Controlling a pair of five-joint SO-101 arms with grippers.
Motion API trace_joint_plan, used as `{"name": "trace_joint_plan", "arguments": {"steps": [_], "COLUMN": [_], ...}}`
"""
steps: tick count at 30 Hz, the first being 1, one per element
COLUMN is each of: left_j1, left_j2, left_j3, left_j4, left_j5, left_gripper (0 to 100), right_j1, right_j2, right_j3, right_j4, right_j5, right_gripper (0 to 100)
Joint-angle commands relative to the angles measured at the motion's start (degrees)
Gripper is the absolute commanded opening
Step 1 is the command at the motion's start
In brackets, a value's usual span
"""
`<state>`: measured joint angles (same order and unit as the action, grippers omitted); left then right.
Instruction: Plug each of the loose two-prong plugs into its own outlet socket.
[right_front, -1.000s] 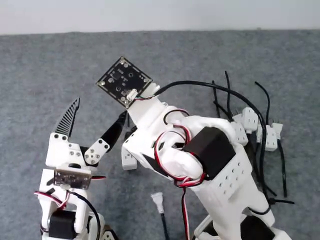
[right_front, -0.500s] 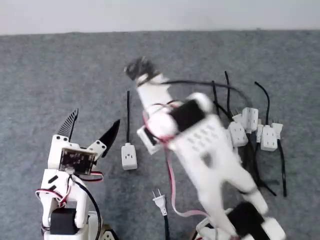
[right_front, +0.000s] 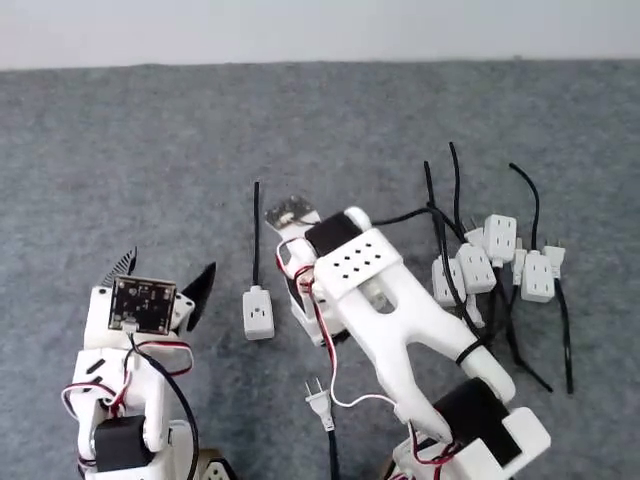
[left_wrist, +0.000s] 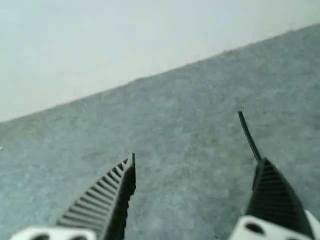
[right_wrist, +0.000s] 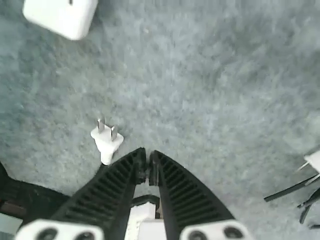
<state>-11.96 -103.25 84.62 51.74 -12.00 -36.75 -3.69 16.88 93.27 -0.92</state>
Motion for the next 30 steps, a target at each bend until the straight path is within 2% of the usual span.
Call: {"name": "trace_joint_plan", "arguments": {"steps": [1,7,19,30], "left_j1": [-0.26,-0.09,0.09,-0.26], "left_j2": [-0.53,-0.62,-0.79,-0.79], "left_j3": [-0.48,1.1,3.91,5.41], "left_j4": [2.73,2.37,0.62,-1.49], "left_j5": [-0.44,-0.26,-0.62,-0.7], "left_gripper": [36,36,36,36], "right_j1": [-3.21,-10.42,-19.74,-21.93], "right_j2": [-0.31,0.22,18.77,20.26], "right_j3": [0.35,0.44,0.0,0.35], "right_j4": [3.21,3.12,3.12,1.98], "right_j5": [-1.85,-10.55,-10.9,-10.73], "right_gripper": [0.9,0.9,0.9,0.9]}}
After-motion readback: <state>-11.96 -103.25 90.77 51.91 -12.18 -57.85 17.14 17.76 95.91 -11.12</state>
